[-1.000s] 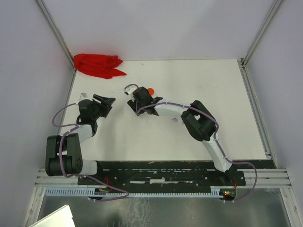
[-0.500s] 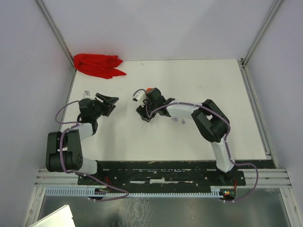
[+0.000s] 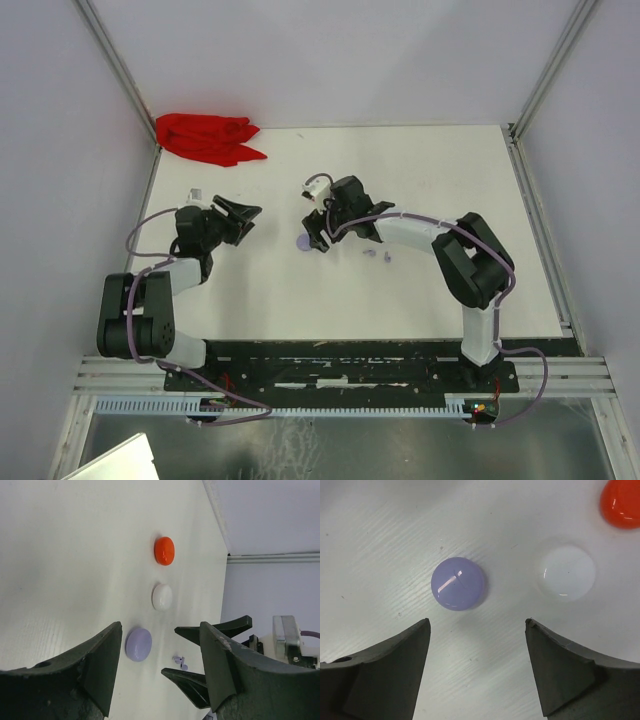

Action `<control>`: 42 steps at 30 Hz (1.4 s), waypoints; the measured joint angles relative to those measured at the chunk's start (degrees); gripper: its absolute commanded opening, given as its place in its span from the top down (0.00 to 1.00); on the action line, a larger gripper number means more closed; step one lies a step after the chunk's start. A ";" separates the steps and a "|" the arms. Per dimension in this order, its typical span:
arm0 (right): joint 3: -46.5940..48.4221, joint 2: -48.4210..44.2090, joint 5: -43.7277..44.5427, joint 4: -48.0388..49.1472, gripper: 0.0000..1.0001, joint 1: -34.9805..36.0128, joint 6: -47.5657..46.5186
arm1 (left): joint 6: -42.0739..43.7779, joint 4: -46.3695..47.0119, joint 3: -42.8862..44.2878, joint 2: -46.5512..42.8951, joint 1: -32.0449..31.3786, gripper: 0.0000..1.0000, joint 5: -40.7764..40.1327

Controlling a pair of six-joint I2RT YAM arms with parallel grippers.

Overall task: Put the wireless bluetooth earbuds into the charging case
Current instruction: Move the charging case to the center of the board.

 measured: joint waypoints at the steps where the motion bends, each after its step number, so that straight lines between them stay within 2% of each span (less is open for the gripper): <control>1: 0.00 -0.59 0.57 -0.04 0.16 0.17 1.51 | 0.00 0.09 0.09 0.13 -0.35 0.31 -0.02; 10: 0.44 -1.90 13.14 -4.63 0.16 4.76 12.59 | 0.00 0.85 2.78 3.72 -3.32 0.31 -0.17; 18: 0.44 -1.90 20.04 -5.03 0.16 5.99 18.58 | -0.02 2.12 5.53 9.70 -8.11 0.32 -0.28; 35: 0.98 1.22 29.31 -7.63 0.15 7.43 21.35 | -0.04 3.82 5.95 10.97 -9.57 0.32 -0.37; 42: 1.64 1.81 30.47 -8.26 0.15 7.43 21.31 | -0.04 3.85 5.95 10.97 -9.57 0.32 -0.37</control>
